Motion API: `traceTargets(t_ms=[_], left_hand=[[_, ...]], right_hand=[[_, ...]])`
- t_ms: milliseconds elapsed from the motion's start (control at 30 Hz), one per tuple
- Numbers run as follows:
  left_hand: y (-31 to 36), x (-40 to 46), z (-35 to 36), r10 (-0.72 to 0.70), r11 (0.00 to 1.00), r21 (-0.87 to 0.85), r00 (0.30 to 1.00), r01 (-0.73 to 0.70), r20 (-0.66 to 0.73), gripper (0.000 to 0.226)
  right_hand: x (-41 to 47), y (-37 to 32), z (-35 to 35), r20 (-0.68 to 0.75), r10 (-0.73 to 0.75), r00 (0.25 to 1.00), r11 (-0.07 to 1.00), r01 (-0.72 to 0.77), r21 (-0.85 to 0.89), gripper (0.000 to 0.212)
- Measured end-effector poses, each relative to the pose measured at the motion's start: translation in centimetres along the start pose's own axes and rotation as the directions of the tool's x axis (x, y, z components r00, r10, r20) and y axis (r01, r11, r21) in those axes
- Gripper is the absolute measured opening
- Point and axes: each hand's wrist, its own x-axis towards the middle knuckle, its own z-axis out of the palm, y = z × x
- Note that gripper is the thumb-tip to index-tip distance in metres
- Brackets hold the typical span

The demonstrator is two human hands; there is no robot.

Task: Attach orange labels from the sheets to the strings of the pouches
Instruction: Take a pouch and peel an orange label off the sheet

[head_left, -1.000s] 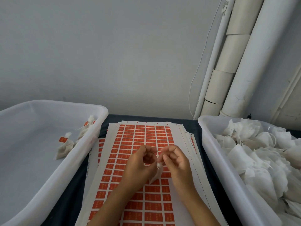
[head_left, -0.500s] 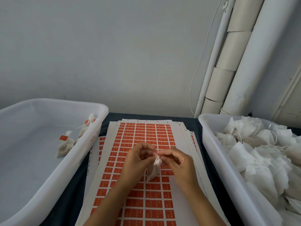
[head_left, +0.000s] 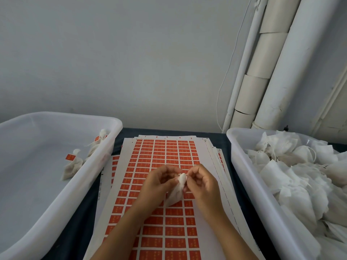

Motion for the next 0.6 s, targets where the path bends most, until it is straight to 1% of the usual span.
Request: traceTargets(t_ms=[67,133,200,267,333,433,500,600], left_hand=[[-0.1,-0.1,0.0,0.036,0.997,0.065,0.998,-0.039,0.047,0.016],[-0.2,-0.4,0.0,0.047,0.997,0.059,0.987,-0.057,0.154,0.008],[-0.3,-0.6,0.3,0.046,0.996,0.059,0.968,-0.062,0.248,0.02],[-0.4,-0.7,0.8,0.091,0.979,0.159,0.973,-0.126,0.211,0.026],[-0.3,-0.7,1.2,0.143,0.96,0.22,0.981,-0.171,0.134,0.022],[-0.3,-0.6,1.2,0.177,0.955,0.226,0.981,-0.189,0.074,0.024],[-0.3,-0.5,1.2,0.193,0.954,0.227,0.981,-0.196,0.035,0.016],[-0.2,-0.5,1.3,0.214,0.954,0.217,0.977,-0.208,-0.003,0.013]], right_hand=[[0.1,0.1,-0.1,-0.041,0.07,0.997,0.996,-0.067,0.065,0.01],[0.2,0.1,-0.2,-0.07,0.087,0.994,0.992,-0.08,0.093,0.008],[0.2,0.1,-0.1,-0.071,0.076,0.995,0.994,-0.07,0.087,0.007],[0.1,0.1,0.0,-0.062,0.053,0.997,0.996,-0.049,0.07,0.009],[0.0,0.0,0.1,-0.061,0.016,0.998,0.999,-0.014,0.042,0.012],[-0.1,-0.2,0.2,-0.082,-0.053,0.995,0.999,0.053,-0.01,0.018],[-0.1,-0.2,0.3,-0.113,-0.089,0.99,0.995,0.083,-0.056,0.02],[-0.2,-0.1,0.3,-0.137,-0.121,0.983,0.99,0.109,-0.095,0.023]])
